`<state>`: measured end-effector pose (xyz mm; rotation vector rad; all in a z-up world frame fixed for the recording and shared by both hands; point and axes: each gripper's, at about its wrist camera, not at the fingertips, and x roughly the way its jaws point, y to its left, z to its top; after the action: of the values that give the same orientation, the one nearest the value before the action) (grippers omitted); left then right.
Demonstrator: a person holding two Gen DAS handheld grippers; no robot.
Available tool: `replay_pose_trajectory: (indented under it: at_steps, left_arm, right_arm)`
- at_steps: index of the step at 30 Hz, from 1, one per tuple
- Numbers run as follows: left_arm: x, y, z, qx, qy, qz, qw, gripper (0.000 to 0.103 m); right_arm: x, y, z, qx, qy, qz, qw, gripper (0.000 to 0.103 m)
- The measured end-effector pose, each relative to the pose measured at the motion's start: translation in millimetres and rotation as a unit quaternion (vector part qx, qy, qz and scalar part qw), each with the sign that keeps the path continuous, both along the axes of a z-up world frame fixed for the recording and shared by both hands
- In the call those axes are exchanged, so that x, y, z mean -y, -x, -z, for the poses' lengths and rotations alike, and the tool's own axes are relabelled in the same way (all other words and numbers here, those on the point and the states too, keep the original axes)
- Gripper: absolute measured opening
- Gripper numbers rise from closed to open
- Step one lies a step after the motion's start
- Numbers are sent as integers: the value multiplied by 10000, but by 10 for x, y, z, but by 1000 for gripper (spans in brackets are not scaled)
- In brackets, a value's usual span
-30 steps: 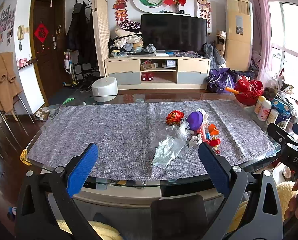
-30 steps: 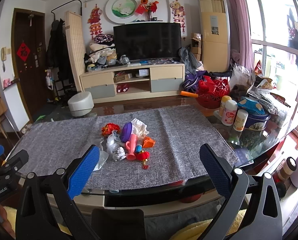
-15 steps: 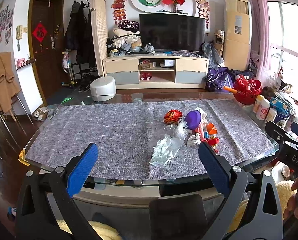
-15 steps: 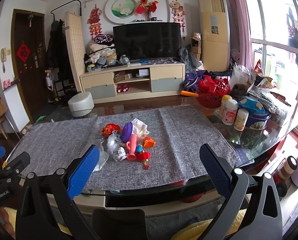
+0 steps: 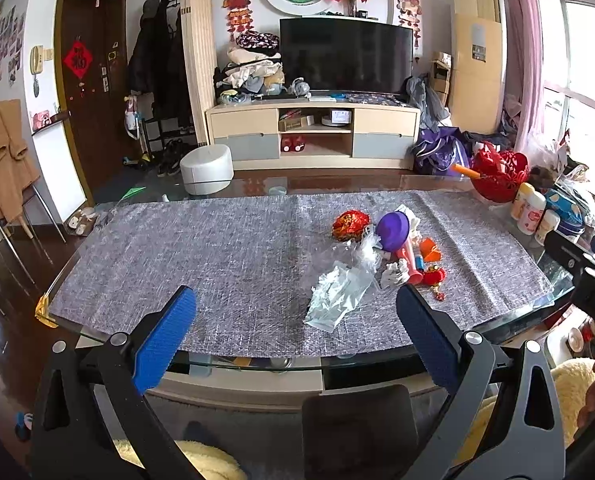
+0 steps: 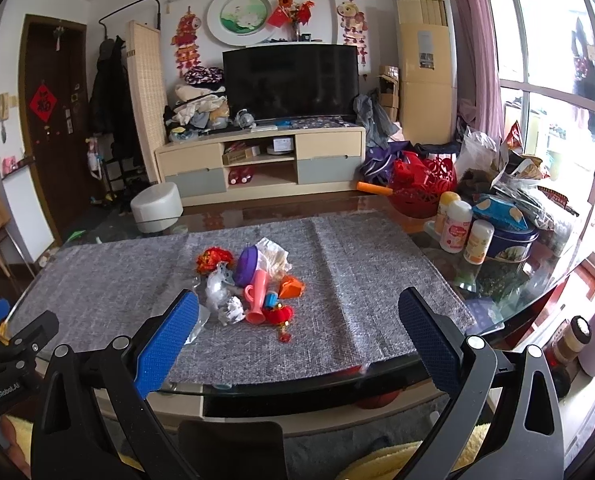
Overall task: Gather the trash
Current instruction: 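Move the left tool to the clear plastic wrapper while the right tool reaches the red lantern ornament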
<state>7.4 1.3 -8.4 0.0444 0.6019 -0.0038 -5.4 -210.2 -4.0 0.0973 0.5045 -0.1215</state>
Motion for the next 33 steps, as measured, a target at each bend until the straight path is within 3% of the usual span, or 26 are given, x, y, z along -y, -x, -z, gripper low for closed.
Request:
replay_pose_trajectory:
  at_steps: [8, 12, 16, 31, 33]
  left_arm:
    - [-67, -126, 174, -230, -30, 82, 9997, 95]
    - [-116, -241, 321, -436, 51, 102, 9990, 94]
    - [-141, -384, 504, -694, 66, 136, 9975, 94]
    - [-121, -1062, 1095, -1555, 287, 477, 9863, 86]
    - [-100, -1158, 1141, -1637, 344, 530, 9845, 82]
  right_arm:
    - [47, -168, 133, -177, -84, -155, 9997, 100]
    - [140, -332, 327, -506, -284, -132, 9982, 100]
    - [185, -500, 562, -873, -451, -144, 9951, 93]
    - [244, -1178, 1212, -1684, -698, -338, 9827, 89]
    - [234, -1252, 1276, -1757, -712, -397, 9811, 85]
